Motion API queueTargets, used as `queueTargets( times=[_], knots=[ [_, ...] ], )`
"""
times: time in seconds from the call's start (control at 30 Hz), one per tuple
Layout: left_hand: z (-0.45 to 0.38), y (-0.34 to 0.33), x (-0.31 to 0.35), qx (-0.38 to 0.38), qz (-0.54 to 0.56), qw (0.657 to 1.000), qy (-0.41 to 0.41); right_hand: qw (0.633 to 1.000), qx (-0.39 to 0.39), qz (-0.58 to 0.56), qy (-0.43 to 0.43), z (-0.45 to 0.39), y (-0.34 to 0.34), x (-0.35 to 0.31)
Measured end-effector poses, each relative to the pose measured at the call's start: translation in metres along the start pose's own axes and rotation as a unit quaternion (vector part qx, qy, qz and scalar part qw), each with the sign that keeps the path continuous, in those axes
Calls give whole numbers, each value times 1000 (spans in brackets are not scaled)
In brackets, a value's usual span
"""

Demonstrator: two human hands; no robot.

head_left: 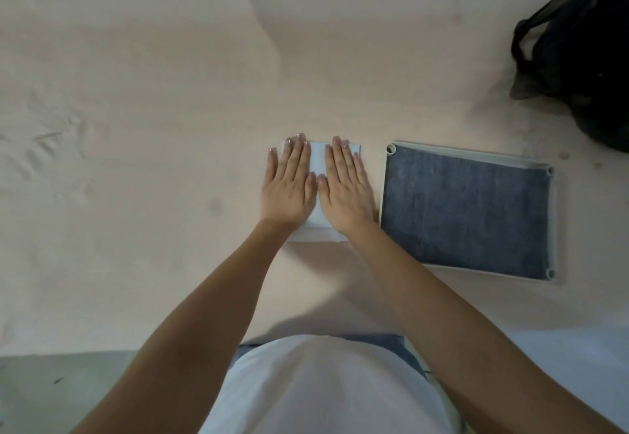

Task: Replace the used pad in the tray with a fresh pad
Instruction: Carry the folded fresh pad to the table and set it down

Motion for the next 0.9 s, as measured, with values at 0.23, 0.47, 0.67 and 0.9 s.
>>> queueTargets(
  times=[0.23, 0.47, 0.67, 0.9],
  knots=[
    [24, 34, 5, 77, -15, 996, -41, 993, 114, -33, 27, 21, 36, -4],
    [63, 9, 5, 56, 3, 998, -7, 995, 82, -50, 15, 62, 8, -7],
    [61, -1, 1, 11, -2, 1000, -14, 999, 11, -41, 8, 61, -4, -8],
    [60, 3, 4, -17, -13, 1000, -11, 999, -9, -35, 2, 61, -3, -7]
  ],
)
Point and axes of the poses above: each hand's wrist, its own z-axis away from the middle knuckle, its own y-axis out of the back of the hand, x = y × z, the point moved 8 cm from there along -z, towards the middle knuckle, and after that the axes turned 2 degrees about y, right-handed, at the moved point
